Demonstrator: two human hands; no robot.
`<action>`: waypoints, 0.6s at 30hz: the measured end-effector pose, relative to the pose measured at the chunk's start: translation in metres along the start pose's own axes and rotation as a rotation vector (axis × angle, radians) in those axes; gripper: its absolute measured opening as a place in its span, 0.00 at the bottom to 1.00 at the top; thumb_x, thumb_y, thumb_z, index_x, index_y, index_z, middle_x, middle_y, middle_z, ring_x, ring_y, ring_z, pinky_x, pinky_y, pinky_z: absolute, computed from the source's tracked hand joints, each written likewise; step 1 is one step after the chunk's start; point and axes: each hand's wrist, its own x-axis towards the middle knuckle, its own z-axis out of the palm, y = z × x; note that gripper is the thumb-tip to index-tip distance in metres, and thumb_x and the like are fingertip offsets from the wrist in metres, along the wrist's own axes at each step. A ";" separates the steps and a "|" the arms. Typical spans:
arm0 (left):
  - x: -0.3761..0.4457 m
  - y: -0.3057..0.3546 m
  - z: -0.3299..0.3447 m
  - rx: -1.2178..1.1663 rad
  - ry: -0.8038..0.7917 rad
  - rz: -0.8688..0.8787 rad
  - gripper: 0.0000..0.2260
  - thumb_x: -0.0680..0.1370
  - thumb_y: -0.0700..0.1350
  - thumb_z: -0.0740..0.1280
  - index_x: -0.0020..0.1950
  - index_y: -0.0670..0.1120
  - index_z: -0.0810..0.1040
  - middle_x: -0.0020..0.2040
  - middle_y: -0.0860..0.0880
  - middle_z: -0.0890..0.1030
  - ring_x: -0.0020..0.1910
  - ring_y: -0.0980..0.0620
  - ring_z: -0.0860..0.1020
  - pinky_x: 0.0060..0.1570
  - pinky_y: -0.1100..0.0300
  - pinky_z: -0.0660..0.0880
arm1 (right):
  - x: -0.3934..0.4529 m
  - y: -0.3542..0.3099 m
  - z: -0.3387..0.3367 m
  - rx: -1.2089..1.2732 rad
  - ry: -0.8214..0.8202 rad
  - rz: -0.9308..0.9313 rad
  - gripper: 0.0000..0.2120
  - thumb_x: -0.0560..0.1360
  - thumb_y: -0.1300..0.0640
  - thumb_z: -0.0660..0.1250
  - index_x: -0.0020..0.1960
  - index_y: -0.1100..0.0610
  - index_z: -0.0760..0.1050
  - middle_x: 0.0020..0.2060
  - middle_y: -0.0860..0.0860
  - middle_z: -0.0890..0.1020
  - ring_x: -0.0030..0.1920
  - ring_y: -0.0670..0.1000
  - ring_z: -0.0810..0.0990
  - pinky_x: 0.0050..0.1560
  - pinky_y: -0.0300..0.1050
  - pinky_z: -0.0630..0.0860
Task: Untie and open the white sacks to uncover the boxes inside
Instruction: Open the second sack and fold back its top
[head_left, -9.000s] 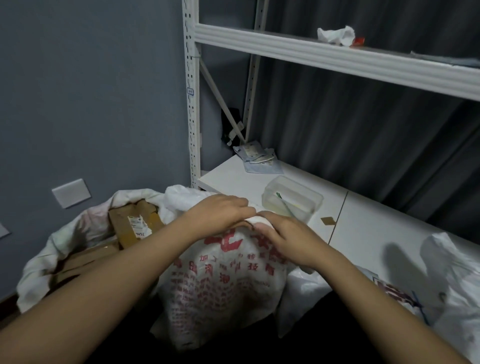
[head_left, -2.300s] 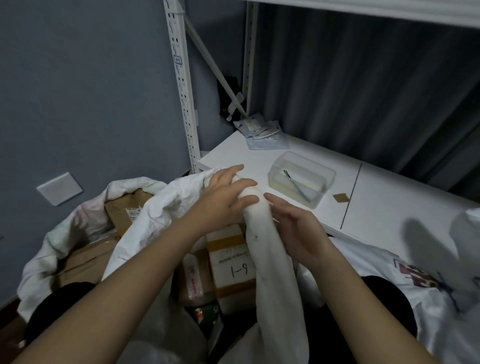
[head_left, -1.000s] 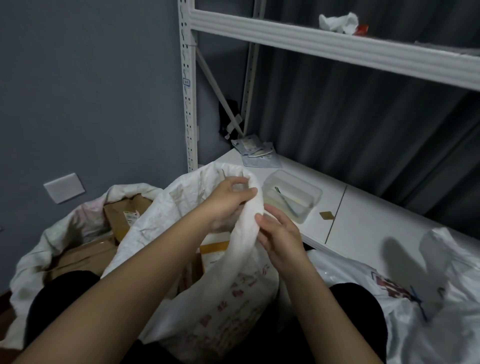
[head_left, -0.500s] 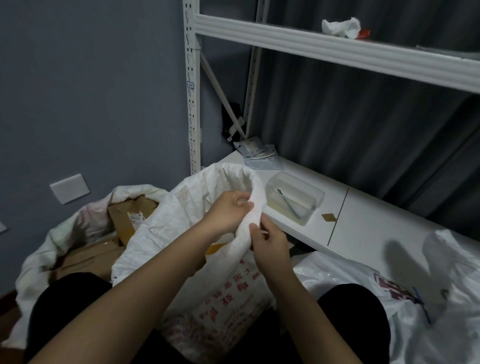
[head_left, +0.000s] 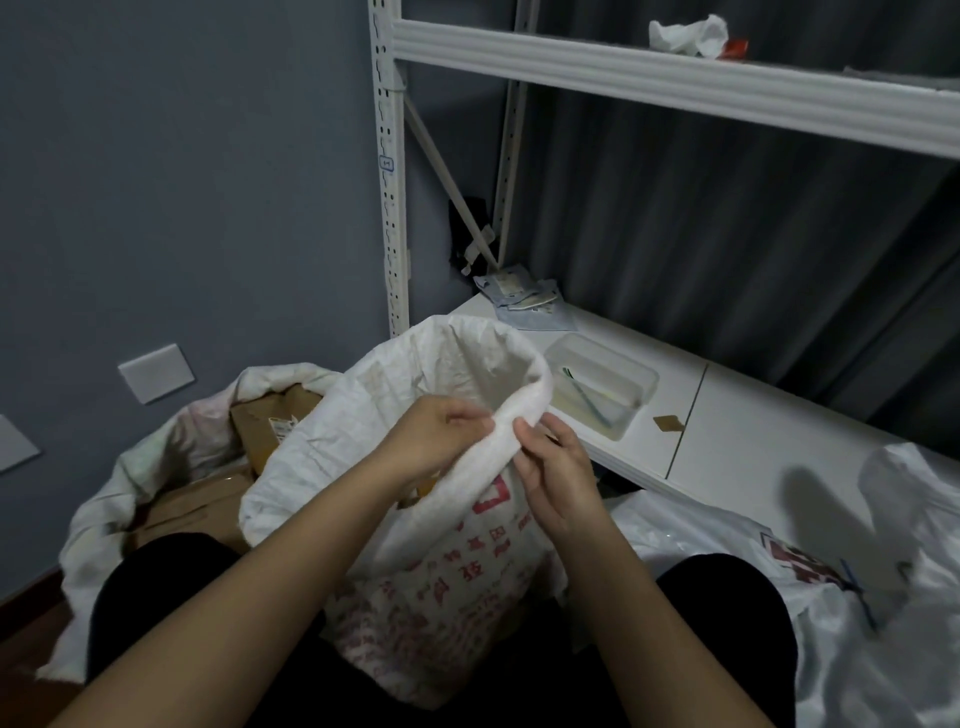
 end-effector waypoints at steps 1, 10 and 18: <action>-0.001 -0.003 0.003 0.009 0.013 -0.006 0.08 0.77 0.44 0.68 0.55 0.45 0.82 0.48 0.50 0.84 0.47 0.54 0.81 0.48 0.60 0.77 | -0.001 0.003 0.000 -0.099 0.068 -0.044 0.12 0.72 0.67 0.71 0.54 0.62 0.75 0.48 0.60 0.83 0.46 0.54 0.84 0.46 0.45 0.82; 0.016 -0.002 0.016 0.156 0.070 0.113 0.10 0.79 0.45 0.64 0.56 0.47 0.82 0.49 0.52 0.84 0.50 0.55 0.80 0.57 0.52 0.76 | -0.029 0.012 0.005 -0.690 0.105 -0.346 0.17 0.75 0.62 0.69 0.62 0.51 0.76 0.39 0.45 0.84 0.40 0.40 0.83 0.40 0.33 0.78; -0.007 -0.004 -0.002 0.360 0.002 0.178 0.13 0.74 0.52 0.70 0.55 0.49 0.80 0.49 0.55 0.81 0.47 0.57 0.78 0.49 0.59 0.75 | -0.011 -0.012 0.007 -0.196 -0.010 -0.141 0.18 0.75 0.65 0.69 0.62 0.56 0.69 0.55 0.61 0.80 0.46 0.50 0.84 0.44 0.42 0.81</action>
